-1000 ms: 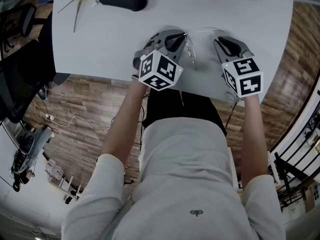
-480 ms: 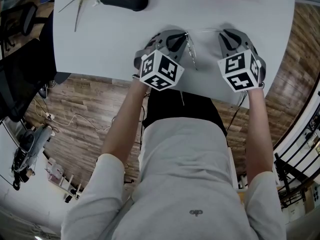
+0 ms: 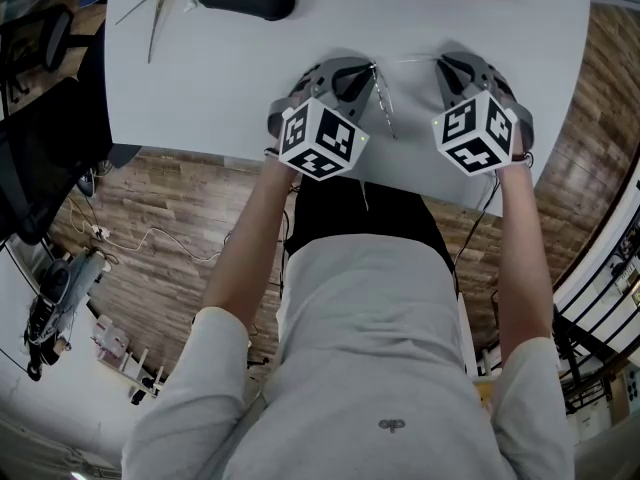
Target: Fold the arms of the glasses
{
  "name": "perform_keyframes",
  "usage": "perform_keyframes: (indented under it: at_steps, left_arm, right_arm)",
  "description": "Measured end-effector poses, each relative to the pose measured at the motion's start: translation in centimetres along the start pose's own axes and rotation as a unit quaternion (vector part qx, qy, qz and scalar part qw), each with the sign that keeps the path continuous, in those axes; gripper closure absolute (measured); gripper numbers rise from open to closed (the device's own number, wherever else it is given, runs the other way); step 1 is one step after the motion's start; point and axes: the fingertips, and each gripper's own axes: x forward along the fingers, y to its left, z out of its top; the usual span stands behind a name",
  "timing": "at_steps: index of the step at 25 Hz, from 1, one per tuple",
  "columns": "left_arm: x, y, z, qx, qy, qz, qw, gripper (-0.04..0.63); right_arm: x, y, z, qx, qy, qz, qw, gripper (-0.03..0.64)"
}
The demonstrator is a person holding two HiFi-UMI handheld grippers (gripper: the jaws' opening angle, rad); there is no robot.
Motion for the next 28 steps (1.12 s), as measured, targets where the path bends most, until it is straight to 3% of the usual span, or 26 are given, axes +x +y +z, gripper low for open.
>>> perform_keyframes:
  at_steps: [14,28]
  left_arm:
    - [0.1,0.3,0.3,-0.016,-0.001,0.014,0.9998,0.566]
    - [0.0,0.5,-0.2,-0.022,0.01,0.023,0.9995,0.566]
  right_arm:
    - [-1.1,1.1,-0.8,0.028,0.0,0.011,1.0,0.591]
    - [-2.5,4.6,-1.0,0.064,-0.015,0.061,0.996,0.597]
